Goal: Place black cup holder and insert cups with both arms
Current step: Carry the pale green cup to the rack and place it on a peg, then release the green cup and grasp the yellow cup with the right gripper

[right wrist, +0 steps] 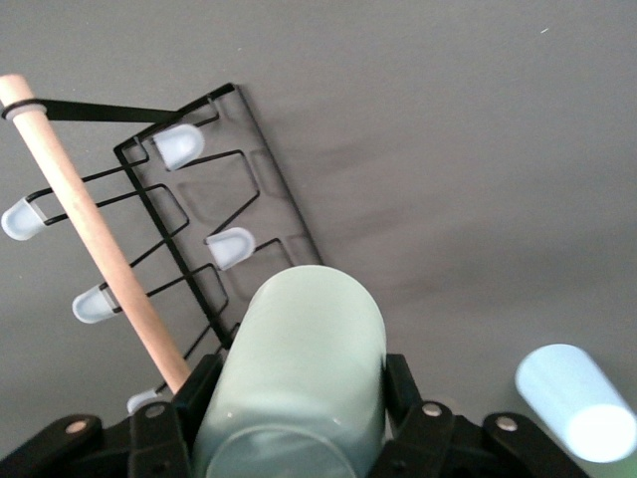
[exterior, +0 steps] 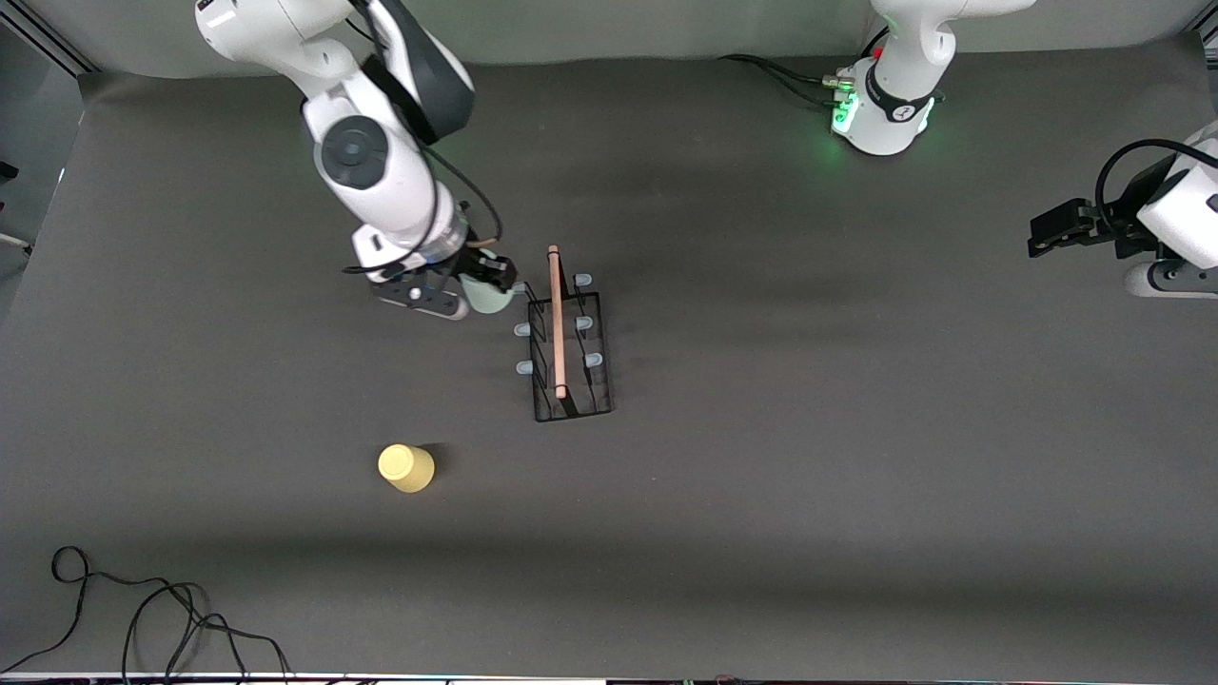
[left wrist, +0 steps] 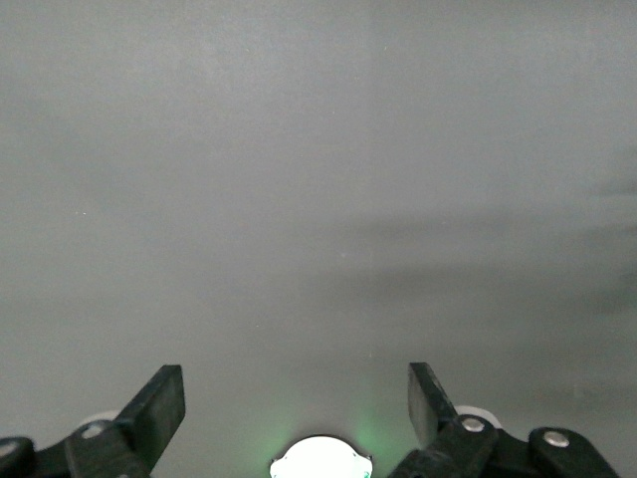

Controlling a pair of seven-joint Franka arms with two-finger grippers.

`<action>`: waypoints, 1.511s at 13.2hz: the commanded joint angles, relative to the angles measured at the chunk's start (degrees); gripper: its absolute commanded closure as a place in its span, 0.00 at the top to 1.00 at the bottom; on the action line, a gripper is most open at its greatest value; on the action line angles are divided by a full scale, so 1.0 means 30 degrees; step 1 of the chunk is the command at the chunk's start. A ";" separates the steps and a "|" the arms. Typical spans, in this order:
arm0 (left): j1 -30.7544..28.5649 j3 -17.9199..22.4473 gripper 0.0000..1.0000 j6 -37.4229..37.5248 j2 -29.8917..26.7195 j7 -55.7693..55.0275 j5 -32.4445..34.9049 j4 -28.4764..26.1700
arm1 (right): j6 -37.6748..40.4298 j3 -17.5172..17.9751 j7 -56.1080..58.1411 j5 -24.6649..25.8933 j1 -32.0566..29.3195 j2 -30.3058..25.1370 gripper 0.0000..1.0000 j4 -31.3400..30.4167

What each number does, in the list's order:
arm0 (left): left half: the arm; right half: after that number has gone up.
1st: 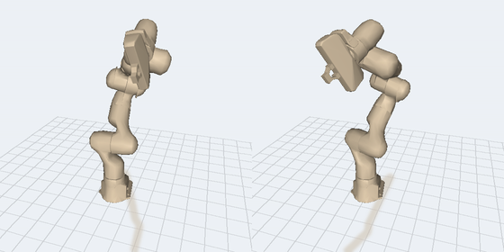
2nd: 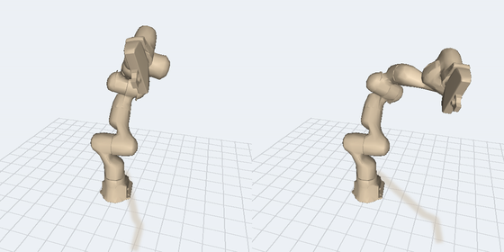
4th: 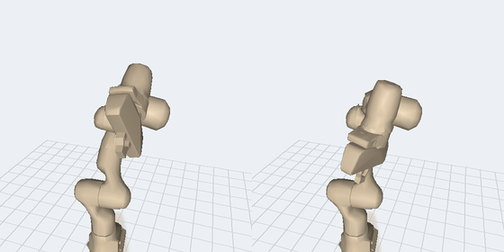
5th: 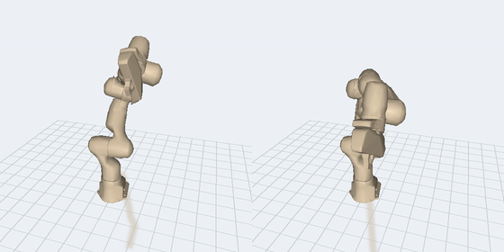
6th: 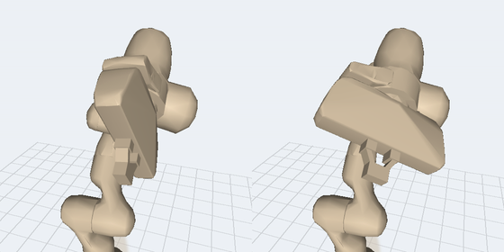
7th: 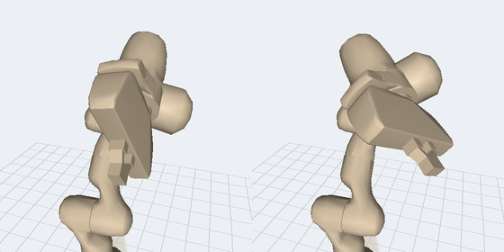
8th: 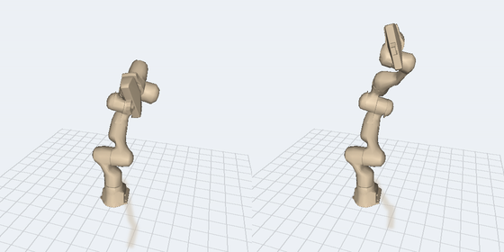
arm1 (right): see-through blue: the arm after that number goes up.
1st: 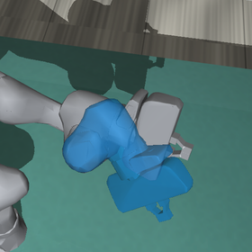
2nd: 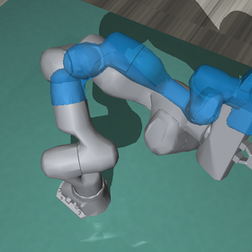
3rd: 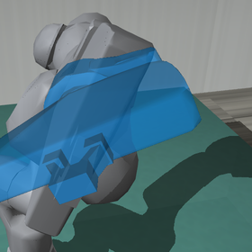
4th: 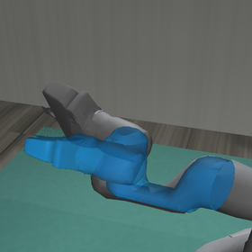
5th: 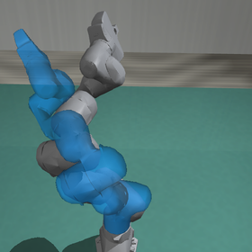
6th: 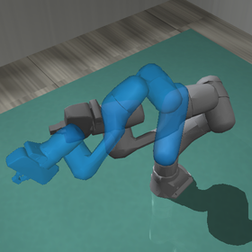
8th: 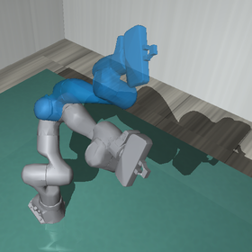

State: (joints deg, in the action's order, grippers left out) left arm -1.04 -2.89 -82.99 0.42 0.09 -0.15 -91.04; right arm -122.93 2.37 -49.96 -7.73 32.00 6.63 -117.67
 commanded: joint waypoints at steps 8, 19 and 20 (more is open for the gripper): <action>0.0318 0.0173 1.00 -0.0141 -0.0666 -0.0149 0.0342 -0.0385 | -0.2034 -0.0350 -0.0896 -0.0208 0.0995 0.1307 1.00 -0.0681; 0.0319 0.0202 1.00 -0.0902 -0.0461 -0.0119 0.0753 -0.0356 | -0.0527 -0.6796 1.0728 -0.0061 -0.0432 0.5894 1.00 0.5058; 0.0319 0.0202 1.00 -0.0932 -0.0461 -0.0206 0.0752 -0.0327 | -0.1725 -0.6738 1.1316 -0.0265 -0.1108 0.6717 1.00 0.5267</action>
State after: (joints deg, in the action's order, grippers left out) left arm -0.78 -2.84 -84.63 -0.07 0.05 1.35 -91.06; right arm -124.44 -17.86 -19.97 -7.47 31.48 18.91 -107.53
